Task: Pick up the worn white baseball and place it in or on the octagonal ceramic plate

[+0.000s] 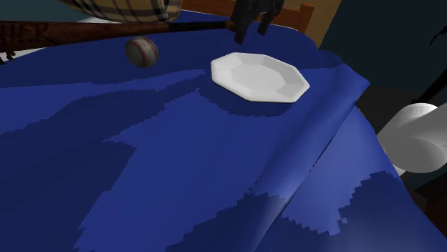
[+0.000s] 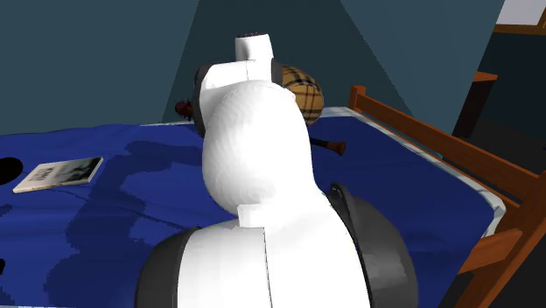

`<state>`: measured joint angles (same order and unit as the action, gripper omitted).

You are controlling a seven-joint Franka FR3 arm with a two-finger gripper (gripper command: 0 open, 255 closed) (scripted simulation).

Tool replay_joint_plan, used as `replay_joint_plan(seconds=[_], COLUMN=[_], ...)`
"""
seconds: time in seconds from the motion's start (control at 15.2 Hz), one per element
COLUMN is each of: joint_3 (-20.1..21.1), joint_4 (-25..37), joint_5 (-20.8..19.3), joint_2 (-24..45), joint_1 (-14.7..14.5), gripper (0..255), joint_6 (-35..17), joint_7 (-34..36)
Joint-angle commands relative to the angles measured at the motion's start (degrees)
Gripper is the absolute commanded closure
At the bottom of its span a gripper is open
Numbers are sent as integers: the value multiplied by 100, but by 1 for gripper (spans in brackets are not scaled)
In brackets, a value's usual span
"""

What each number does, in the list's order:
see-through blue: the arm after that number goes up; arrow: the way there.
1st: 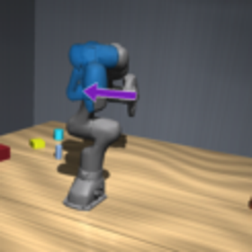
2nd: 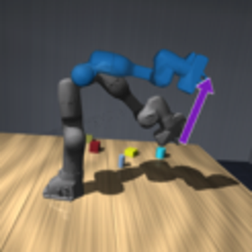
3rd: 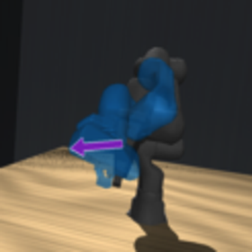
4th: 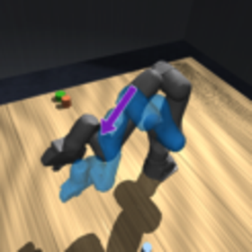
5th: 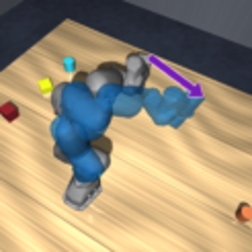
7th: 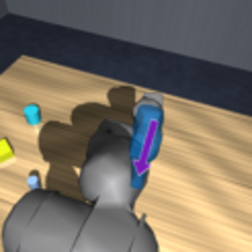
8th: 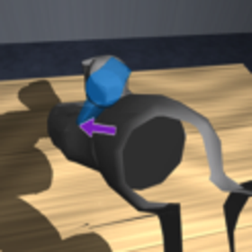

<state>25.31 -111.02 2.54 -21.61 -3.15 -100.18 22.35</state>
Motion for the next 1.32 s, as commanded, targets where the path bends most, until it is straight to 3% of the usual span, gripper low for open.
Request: replay_joint_plan(seconds=[0.0, 0.33, 0.53, 0.73, 0.99, 1.25], joint_3=[283, 968, 1319, 1523, 1475, 1467], joint_4=[362, 1473, 2299, 3301, 4938, 4435], joint_5=[-132, -750, -1326, -2014, -2877, -2777], joint_2=[382, 1535, 2380, 3328, 4596, 4471], joint_1=[8, -48, -253, -704, -1656, -1475], gripper=[0, 0, 0, 0, 0, 0], joint_6=[11, 184, 424, 805, 1489, 1101], joint_7=[369, 1317, 1926, 2486, 2932, 2957])
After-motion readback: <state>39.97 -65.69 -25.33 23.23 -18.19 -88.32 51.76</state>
